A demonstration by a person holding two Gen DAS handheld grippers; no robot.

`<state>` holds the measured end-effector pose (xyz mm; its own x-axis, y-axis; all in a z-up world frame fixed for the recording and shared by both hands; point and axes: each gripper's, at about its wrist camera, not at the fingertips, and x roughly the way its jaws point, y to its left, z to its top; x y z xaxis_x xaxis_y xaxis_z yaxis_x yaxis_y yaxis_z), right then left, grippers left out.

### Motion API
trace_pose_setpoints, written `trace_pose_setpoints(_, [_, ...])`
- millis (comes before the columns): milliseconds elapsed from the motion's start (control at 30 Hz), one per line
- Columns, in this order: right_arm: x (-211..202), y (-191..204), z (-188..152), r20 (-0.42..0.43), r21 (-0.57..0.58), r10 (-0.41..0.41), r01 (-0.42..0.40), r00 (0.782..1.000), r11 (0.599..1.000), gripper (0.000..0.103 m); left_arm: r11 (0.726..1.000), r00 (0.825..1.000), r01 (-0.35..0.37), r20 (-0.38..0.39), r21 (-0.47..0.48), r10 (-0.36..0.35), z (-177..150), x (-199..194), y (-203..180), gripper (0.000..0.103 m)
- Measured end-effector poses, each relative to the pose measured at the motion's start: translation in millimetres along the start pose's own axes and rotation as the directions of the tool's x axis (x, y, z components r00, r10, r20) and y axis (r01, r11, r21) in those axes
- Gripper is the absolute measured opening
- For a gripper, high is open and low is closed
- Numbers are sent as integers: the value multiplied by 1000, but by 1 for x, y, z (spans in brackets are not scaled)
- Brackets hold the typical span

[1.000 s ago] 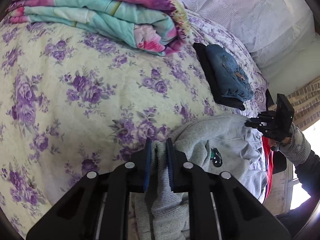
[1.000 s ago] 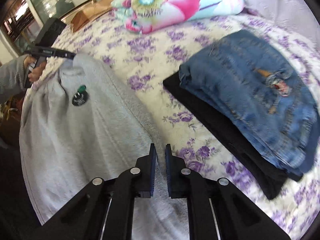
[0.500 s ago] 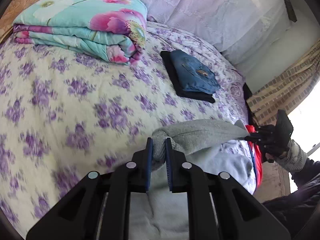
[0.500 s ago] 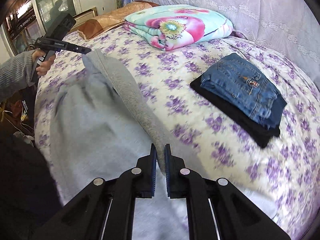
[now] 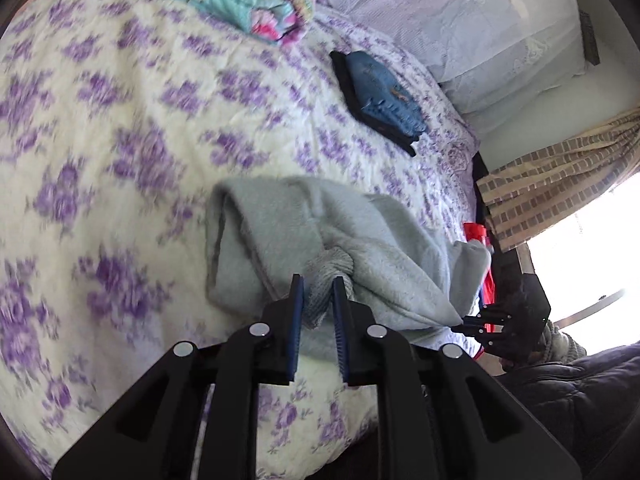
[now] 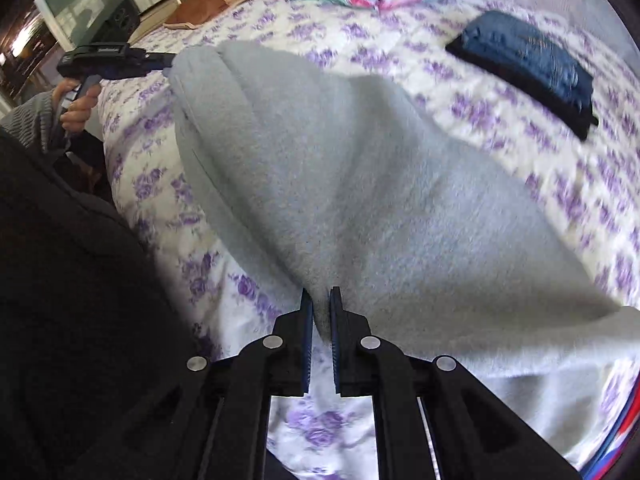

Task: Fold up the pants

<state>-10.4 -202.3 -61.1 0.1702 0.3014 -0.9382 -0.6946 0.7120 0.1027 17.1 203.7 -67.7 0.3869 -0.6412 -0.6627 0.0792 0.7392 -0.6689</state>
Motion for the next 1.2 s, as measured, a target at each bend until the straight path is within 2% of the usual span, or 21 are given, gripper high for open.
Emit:
trace_pose_setpoints(133, [12, 10, -9, -8, 17, -23, 23, 1000, 1000, 8, 1000, 1000, -21, 4, 0, 21, -8, -13, 3, 18])
trace_pose_setpoints(200, [14, 13, -11, -4, 20, -37, 37, 999, 999, 8, 1000, 1000, 0, 28, -23, 1, -9, -26, 7, 20])
trace_pose_setpoints(233, [14, 15, -12, -3, 21, -44, 44, 999, 999, 9, 999, 999, 18, 40, -39, -16, -10, -31, 9, 28])
trace_pose_setpoints(267, [16, 15, -12, -1, 22, -50, 50, 999, 999, 9, 997, 998, 35, 49, -65, -32, -11, -35, 12, 41])
trace_pose_setpoints(300, [17, 15, -13, 0, 26, -54, 54, 999, 998, 9, 994, 998, 49, 53, -95, -44, -13, -36, 14, 46])
trace_pose_setpoints(400, [17, 14, -14, 8, 43, -58, 58, 998, 997, 9, 966, 988, 155, 49, -208, -148, -28, -19, 22, 49])
trace_pose_setpoints(567, [14, 14, -15, 18, 59, -58, 57, 998, 997, 9, 915, 966, 258, 101, -311, -239, -27, 11, 19, 49])
trace_pose_setpoints(633, [13, 13, -14, 23, 64, -56, 54, 998, 997, 9, 904, 966, 255, 123, -344, -226, -18, 14, 20, 48])
trace_pose_setpoints(733, [9, 15, -13, 34, 64, -59, 56, 998, 996, 9, 910, 970, 234, 151, -344, -192, -5, 9, 19, 21])
trace_pose_setpoints(767, [7, 16, -12, 43, 65, -60, 57, 997, 996, 9, 919, 969, 230, 164, -321, -185, 0, 3, 15, 18])
trace_pose_setpoints(900, [-5, 20, -8, 66, 59, -65, 62, 996, 996, 9, 962, 967, 189, 206, -196, -148, 15, -17, -4, 15])
trace_pose_setpoints(967, [3, 21, -11, 45, 62, -51, 48, 998, 997, 9, 974, 978, 143, 177, -175, -112, 14, -13, 2, 15])
trace_pose_setpoints(1000, [7, 22, -13, 33, 63, -40, 38, 999, 997, 9, 980, 987, 88, 148, -180, -62, 10, -7, 11, 15])
trace_pose_setpoints(1033, [12, 24, -15, 23, 64, -32, 31, 999, 997, 9, 973, 992, 59, 119, -221, -33, 4, -2, 24, 15])
trace_pose_setpoints(1100, [17, 29, -17, 16, 60, -43, 42, 999, 997, 9, 942, 991, 106, 115, -319, -73, -13, -1, 42, 15])
trace_pose_setpoints(1200, [11, 29, -14, 31, 90, -37, 34, 999, 995, 9, 954, 984, 136, 147, -266, -100, -20, -18, 26, 13])
